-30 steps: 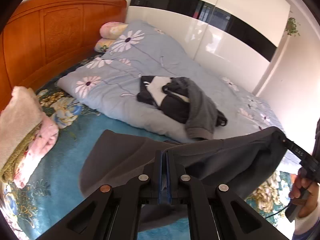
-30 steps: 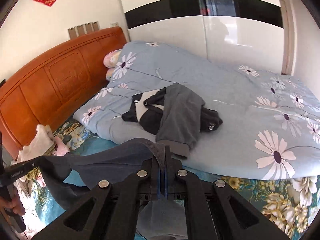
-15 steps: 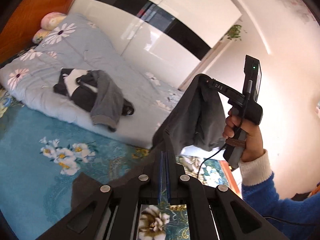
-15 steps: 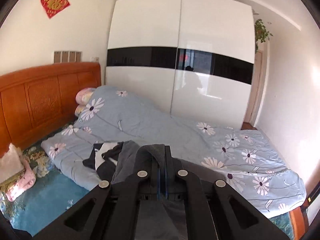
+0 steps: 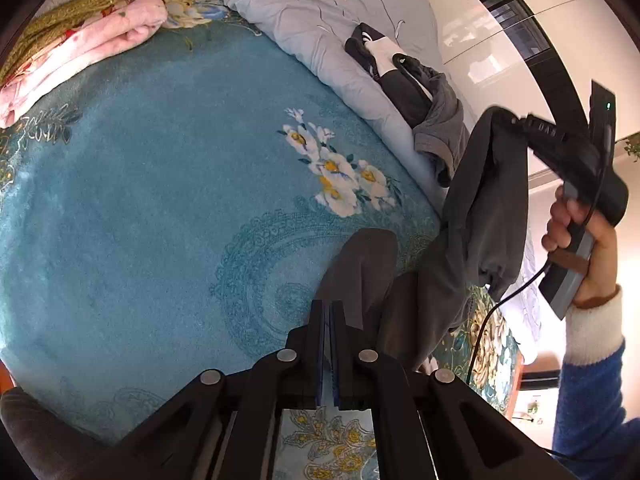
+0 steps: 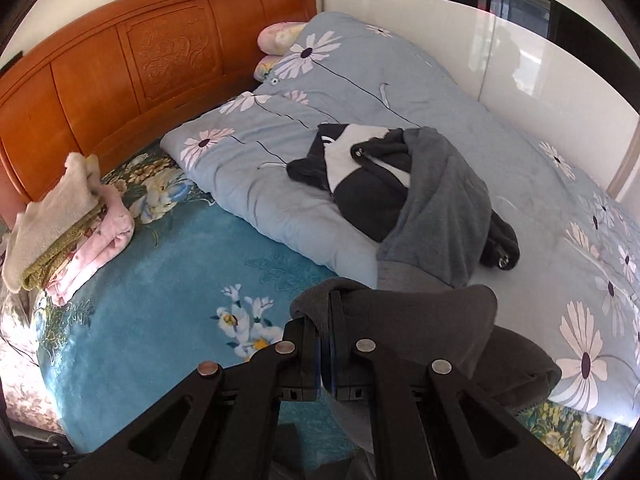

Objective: Fold clothes

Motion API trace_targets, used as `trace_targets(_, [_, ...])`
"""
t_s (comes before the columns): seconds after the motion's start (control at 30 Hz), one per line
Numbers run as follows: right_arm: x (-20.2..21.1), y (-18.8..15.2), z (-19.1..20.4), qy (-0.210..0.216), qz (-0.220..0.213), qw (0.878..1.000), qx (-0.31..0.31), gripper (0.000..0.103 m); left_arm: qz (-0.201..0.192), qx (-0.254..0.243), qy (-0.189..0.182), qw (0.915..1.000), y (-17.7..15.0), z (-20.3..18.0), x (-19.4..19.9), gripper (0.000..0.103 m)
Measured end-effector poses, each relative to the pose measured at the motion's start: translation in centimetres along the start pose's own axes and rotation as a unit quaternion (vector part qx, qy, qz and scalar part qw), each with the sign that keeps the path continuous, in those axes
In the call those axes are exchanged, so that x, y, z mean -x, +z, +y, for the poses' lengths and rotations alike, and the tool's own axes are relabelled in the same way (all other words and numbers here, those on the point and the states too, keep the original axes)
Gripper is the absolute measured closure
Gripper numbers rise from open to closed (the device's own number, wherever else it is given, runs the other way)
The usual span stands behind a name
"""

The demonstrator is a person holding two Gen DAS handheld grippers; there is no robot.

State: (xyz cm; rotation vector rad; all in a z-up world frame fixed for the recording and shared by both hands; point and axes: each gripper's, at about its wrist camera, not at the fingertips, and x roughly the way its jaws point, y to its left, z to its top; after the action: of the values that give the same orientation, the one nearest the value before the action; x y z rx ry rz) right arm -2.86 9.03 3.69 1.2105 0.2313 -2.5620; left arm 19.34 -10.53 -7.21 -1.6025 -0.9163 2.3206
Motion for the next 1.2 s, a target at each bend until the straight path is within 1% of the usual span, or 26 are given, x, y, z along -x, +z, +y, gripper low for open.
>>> trace_targets(0.13, [-1.5,3.3,5.0,0.041,-0.01,0.998,0.044,0.1,-0.002,0.0,0.012,0.9999,0.0,0.2,0.2,0.1])
trace_targets(0.2, [-3.3,4.1,7.7,0.051,0.001,0.996,0.066,0.1,-0.002,0.0,0.018,0.9998,0.1,0.2,0.3,0.099])
trace_targets(0.33, [-8.2,2.9,9.7,0.055,0.065,0.994,0.069,0.1,-0.004,0.001,0.027,0.9996,0.0,0.5,0.5,0.099])
trace_targets(0.4, [-10.6,2.2,10.5,0.057,0.099,0.991,0.069,0.1,0.003,0.003,0.028,0.9996,-0.1,0.6,0.0,0.099])
trace_targets(0.43, [-11.1,1.9,10.7,0.058,0.107,0.99,0.072,0.1,0.007,0.003,0.028,0.9996,-0.2,0.6,-0.2,0.099])
trace_targets(0.5, [-10.7,1.5,10.6,0.06,0.106,0.989,0.085,0.097,0.014,0.005,0.028,0.9995,-0.3,0.7,-0.7,0.099])
trace_targets(0.53, [-10.2,1.5,10.6,0.061,0.1,0.988,0.097,0.088,0.018,0.006,0.028,0.9994,-0.4,0.8,-1.0,0.099])
trace_targets(0.57, [-9.3,1.5,10.4,0.064,0.092,0.988,0.106,0.069,0.024,0.004,0.027,0.9993,-0.5,0.7,-1.4,0.099])
trace_targets(0.63, [-7.2,1.7,9.8,0.075,0.07,0.987,0.12,0.05,0.035,-0.005,0.024,0.9991,-0.8,0.2,-2.1,0.099])
trace_targets(0.7, [-4.7,1.6,8.5,0.088,0.043,0.989,0.115,0.049,0.045,-0.019,0.018,0.9987,-1.0,-0.4,-2.7,0.099])
trace_targets(0.73, [-3.6,1.3,7.5,0.086,0.032,0.99,0.103,0.048,0.051,-0.027,0.016,0.9982,-1.1,-0.9,-3.0,0.098])
trace_targets(0.77, [-2.7,0.8,6.3,0.081,0.023,0.993,0.088,0.046,0.061,-0.035,0.023,0.9973,-1.2,-1.4,-3.6,0.094])
trace_targets(0.8, [-2.2,0.0,4.9,0.073,0.024,0.995,0.067,0.046,0.071,-0.044,0.03,0.996,-1.4,-1.9,-4.1,0.085])
trace_targets(0.83, [-2.0,-1.1,3.4,0.064,0.032,0.996,0.043,0.045,0.085,-0.053,0.039,0.9942,-1.7,-2.5,-4.8,0.08])
trace_targets(0.87, [-1.8,-2.3,1.8,0.055,0.04,0.998,0.018,0.044,0.097,-0.07,0.04,0.992,-2.1,-3.3,-5.5,0.071])
trace_targets(0.9, [-1.6,-3.4,0.2,0.046,0.048,0.998,-0.007,0.044,0.11,-0.088,0.04,0.9893,-2.5,-4.1,-6.2,0.064])
trace_targets(0.93, [-1.5,-4.8,-1.3,0.037,0.06,0.997,-0.034,0.044,0.121,-0.106,0.041,0.9861,-3.0,-5.0,-6.9,0.063])
trace_targets(1.0, [-1.4,-8.1,-4.5,0.016,0.09,0.991,-0.093,0.044,0.141,-0.165,0.048,0.9751,-4.1,-7.2,-8.2,0.055])
trace_targets(1.1, [-1.3,-13.0,-9.3,-0.015,0.134,0.974,-0.181,0.044,0.161,-0.242,0.061,0.955,-5.7,-10.4,-10.2,0.045])
trace_targets(1.13, [-1.3,-14.7,-10.9,-0.025,0.149,0.966,-0.21,0.044,0.166,-0.265,0.065,0.9477,-6.3,-11.3,-10.8,0.045])
trace_targets(1.2, [-1.1,-17.7,-13.6,-0.04,0.172,0.948,-0.266,0.044,0.173,-0.297,0.075,0.9362,-7.3,-12.7,-12.2,0.044])
